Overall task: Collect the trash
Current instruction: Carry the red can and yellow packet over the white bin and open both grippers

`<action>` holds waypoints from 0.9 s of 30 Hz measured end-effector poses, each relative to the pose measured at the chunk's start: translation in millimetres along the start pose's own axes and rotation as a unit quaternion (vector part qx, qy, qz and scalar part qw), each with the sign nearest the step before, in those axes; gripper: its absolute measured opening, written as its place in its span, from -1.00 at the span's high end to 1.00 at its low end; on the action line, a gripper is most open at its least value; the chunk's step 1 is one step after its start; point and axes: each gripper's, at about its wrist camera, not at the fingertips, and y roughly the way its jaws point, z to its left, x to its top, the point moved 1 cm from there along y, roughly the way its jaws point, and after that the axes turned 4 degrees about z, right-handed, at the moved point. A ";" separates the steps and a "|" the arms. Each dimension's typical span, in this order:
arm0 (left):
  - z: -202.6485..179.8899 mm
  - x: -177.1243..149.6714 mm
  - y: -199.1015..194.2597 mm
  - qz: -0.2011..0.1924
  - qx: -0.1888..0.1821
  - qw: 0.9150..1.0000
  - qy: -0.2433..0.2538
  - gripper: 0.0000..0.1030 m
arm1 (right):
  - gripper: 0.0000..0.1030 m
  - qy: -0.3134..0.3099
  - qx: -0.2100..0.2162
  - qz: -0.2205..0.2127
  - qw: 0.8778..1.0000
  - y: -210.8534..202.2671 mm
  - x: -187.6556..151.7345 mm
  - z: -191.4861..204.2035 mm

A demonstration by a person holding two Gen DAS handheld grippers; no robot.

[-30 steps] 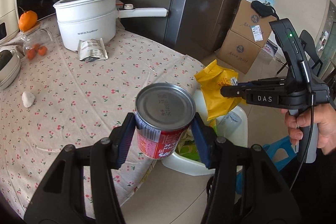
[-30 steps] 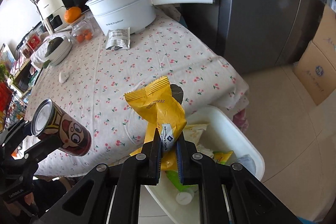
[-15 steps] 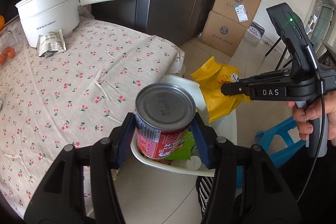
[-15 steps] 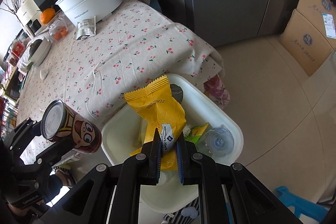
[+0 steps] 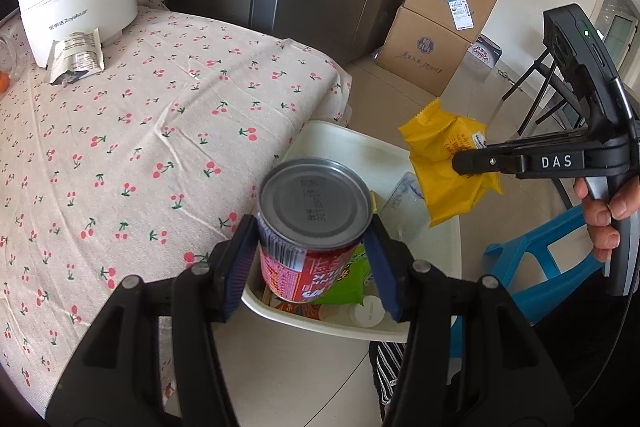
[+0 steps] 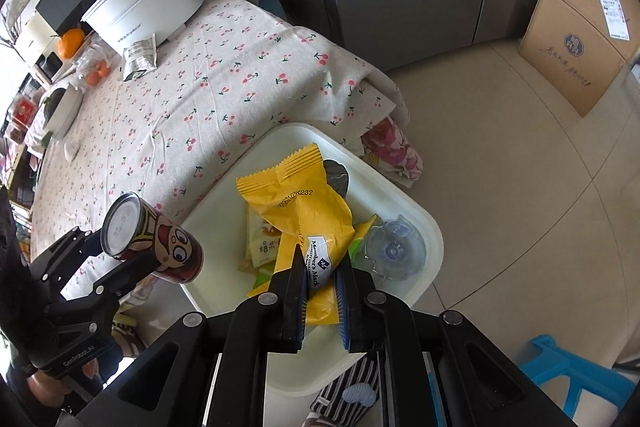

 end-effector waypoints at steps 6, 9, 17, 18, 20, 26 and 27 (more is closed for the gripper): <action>0.4 -1.2 9.4 0.006 0.000 1.000 0.002 -0.09 | 0.74 0.000 -0.006 0.004 1.000 2.0 -3.3 -2.0; 1.6 -1.5 13.0 0.011 -0.001 1.000 0.001 -0.09 | 0.74 -0.002 -0.009 0.006 1.000 3.2 -3.5 -1.4; -0.6 -3.3 30.1 0.028 -0.011 1.000 0.007 -0.12 | 0.74 -0.001 -0.015 0.017 1.000 10.6 -2.6 -1.6; -0.5 -2.9 30.3 0.031 -0.013 0.999 0.006 -0.23 | 0.74 0.000 -0.017 0.018 1.000 11.2 -3.1 -2.2; -0.2 -2.3 26.7 0.029 -0.007 1.000 0.002 -0.48 | 0.74 0.001 -0.017 0.018 1.000 11.3 -3.4 -2.4; 8.5 -2.5 5.4 0.031 0.023 0.999 -0.002 -0.62 | 0.74 -0.005 -0.018 0.022 1.000 13.9 -3.0 2.0; 10.8 -3.6 1.8 0.033 0.034 0.999 -0.002 -0.63 | 0.74 -0.007 -0.019 0.024 0.999 15.3 -2.8 4.0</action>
